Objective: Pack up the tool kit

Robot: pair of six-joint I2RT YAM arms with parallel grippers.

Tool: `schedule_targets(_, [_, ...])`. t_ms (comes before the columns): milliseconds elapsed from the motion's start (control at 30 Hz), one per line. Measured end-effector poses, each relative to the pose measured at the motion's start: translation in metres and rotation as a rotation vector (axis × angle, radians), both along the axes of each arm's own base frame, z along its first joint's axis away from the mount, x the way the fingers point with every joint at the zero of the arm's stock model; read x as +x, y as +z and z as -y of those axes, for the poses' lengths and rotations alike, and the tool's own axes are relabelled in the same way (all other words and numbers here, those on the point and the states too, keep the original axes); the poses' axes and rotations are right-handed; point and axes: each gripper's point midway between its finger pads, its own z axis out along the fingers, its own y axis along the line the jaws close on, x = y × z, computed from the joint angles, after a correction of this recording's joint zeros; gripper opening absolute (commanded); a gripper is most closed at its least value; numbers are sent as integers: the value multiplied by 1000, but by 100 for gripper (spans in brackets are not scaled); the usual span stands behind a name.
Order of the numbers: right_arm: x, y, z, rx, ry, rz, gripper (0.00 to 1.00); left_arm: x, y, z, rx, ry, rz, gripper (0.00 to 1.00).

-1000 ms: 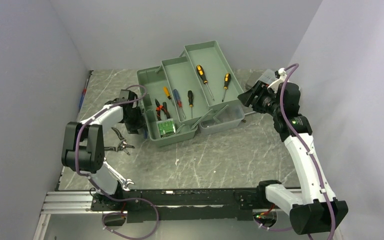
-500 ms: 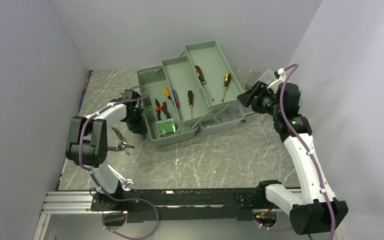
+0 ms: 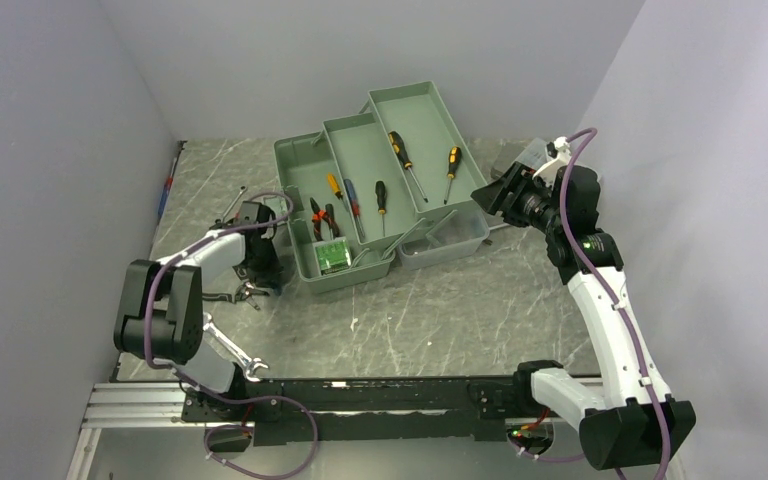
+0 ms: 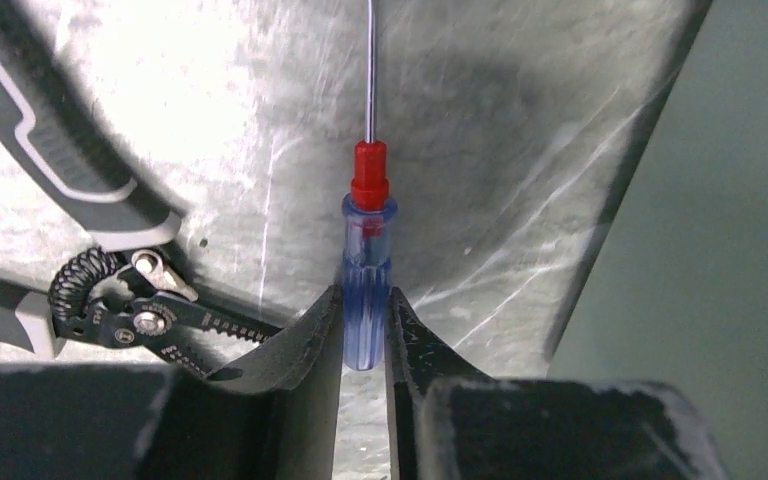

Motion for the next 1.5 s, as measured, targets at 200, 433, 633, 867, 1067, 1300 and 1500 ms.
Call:
schedule_targets(200, [-1, 0, -1, 3, 5, -1, 60, -11, 3, 1, -25, 12, 26, 0])
schedule_targets(433, [-3, 3, -2, 11, 10, 5, 60, -36, 28, -5, -16, 15, 38, 0])
schedule_targets(633, [-4, 4, -4, 18, 22, 5, 59, -31, 99, -6, -35, 14, 217, 0])
schedule_targets(867, [-5, 4, -5, 21, 24, 4, 59, -36, 157, 2, -99, -8, 370, 0])
schedule_targets(1067, [-5, 4, -5, 20, 23, 3, 59, -32, 192, 26, -232, -64, 454, 0])
schedule_targets(1300, [-6, 4, -4, 19, 21, 4, 60, 15, 212, 67, -371, -110, 491, 0])
schedule_targets(1500, [-12, 2, 4, -5, -20, -9, 61, 72, 194, 93, -387, -122, 439, 0])
